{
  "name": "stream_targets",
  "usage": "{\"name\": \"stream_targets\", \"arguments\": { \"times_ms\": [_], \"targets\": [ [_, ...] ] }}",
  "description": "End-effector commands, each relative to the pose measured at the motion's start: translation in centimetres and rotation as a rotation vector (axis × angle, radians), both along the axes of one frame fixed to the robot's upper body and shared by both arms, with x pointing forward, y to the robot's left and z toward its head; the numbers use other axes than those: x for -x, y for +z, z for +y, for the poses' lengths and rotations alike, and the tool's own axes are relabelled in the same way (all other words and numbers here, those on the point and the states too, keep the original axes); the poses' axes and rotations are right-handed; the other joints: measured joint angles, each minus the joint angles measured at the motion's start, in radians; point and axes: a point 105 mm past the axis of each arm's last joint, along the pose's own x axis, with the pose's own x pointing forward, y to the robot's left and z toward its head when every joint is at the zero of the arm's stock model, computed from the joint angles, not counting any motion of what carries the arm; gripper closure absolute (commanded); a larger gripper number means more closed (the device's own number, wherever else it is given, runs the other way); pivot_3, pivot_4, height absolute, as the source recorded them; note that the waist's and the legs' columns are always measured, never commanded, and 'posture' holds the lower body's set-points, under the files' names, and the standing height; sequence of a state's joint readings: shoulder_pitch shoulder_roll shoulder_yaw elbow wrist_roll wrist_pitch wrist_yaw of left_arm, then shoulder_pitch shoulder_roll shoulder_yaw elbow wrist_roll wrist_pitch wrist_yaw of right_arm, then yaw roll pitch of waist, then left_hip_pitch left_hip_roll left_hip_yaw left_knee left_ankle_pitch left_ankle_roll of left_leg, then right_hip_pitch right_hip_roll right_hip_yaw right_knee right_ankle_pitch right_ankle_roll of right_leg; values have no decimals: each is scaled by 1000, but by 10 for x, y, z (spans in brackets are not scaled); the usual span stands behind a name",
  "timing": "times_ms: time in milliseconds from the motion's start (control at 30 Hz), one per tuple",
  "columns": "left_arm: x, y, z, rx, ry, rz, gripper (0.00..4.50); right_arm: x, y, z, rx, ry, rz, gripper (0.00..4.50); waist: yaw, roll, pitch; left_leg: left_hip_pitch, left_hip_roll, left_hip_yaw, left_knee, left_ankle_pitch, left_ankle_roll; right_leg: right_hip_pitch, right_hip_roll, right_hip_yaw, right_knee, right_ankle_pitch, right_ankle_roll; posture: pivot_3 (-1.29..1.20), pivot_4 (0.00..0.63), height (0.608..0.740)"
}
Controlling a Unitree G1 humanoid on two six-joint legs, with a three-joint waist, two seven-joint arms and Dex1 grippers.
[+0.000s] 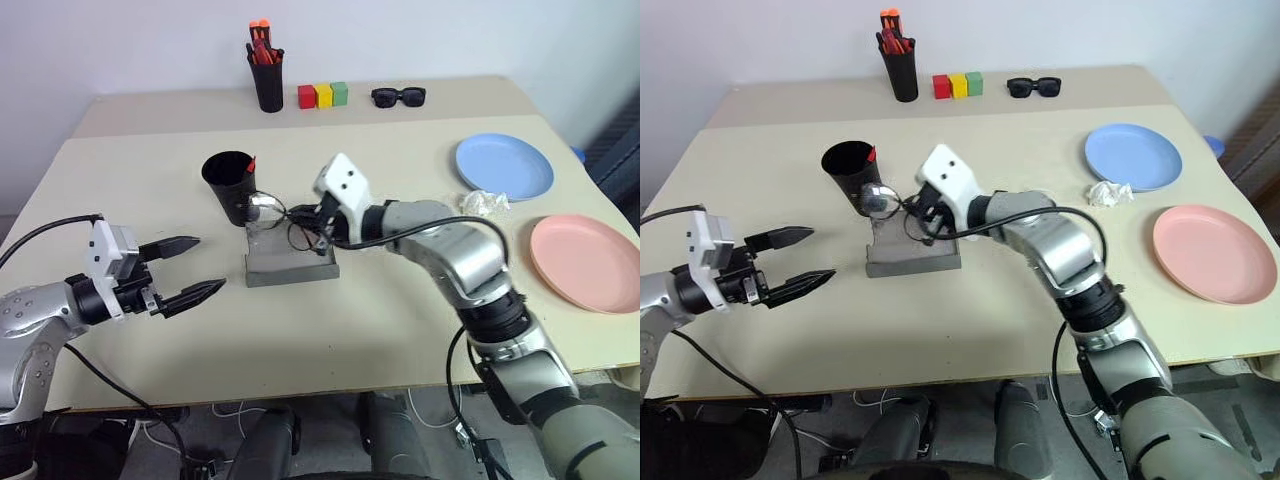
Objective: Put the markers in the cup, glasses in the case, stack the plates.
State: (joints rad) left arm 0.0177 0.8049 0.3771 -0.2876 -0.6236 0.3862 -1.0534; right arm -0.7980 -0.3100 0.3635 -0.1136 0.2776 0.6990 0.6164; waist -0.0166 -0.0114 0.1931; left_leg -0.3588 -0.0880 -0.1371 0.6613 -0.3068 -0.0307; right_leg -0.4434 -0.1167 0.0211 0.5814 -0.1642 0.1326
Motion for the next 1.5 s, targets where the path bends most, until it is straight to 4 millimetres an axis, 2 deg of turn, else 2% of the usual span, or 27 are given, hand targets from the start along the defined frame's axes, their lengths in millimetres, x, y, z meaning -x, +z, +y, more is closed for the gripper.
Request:
{"name": "stream_targets", "arguments": {
  "times_ms": [33,133,300,667,900,1000,1100,1200,1233,1500],
  "targets": [
    [3,12,-5,0,-5,-54,0,0,-13,12,33,9,-82,4458,1,0,0,0,0,0,0,0,0,0,0,0,0,0,0,0,150,740],
    [4,12,-7,-2,-3,-58,0,-4,-25,13,61,-11,-114,4458,0,0,0,0,0,0,0,0,0,0,0,0,0,0,0,0,150,740],
    [4,14,-7,-1,-2,-61,0,-7,-46,2,182,-7,-155,4458,-3,0,0,1,0,0,0,0,-1,0,0,0,2,0,-1,0,150,740],
    [-4,14,-10,-6,-20,-63,0,11,-58,-16,280,103,-97,4458,-2,0,0,1,0,0,0,0,-1,0,1,0,1,0,-1,0,150,740],
    [-7,14,-11,-13,-28,-64,0,10,-59,-23,310,116,-71,4458,-2,0,0,1,0,0,0,0,-1,0,1,0,1,0,-1,0,150,740],
    [-7,14,-11,-15,-26,-68,0,9,-60,-23,312,116,-44,3599,-1,0,0,1,0,0,0,0,-1,0,1,0,1,0,-1,0,150,740],
    [-9,14,-10,-17,-11,-76,0,9,-57,-23,302,119,-31,2049,-1,0,0,1,0,0,0,0,-1,0,1,0,1,0,-1,0,150,740],
    [-11,14,-9,-22,-4,-79,0,3,-47,-23,242,71,-33,452,-1,0,0,1,0,0,0,0,-1,0,1,0,1,0,-1,0,150,740],
    [-12,14,-9,-20,-1,-79,0,3,-44,-24,229,72,-32,47,-2,0,0,1,0,0,0,0,-1,0,1,0,1,0,-1,0,150,740],
    [-24,13,-14,16,23,-60,0,4,-10,-35,25,90,29,47,2,0,0,1,0,0,0,0,-1,1,0,0,1,0,-1,0,150,740]
  ]
}}
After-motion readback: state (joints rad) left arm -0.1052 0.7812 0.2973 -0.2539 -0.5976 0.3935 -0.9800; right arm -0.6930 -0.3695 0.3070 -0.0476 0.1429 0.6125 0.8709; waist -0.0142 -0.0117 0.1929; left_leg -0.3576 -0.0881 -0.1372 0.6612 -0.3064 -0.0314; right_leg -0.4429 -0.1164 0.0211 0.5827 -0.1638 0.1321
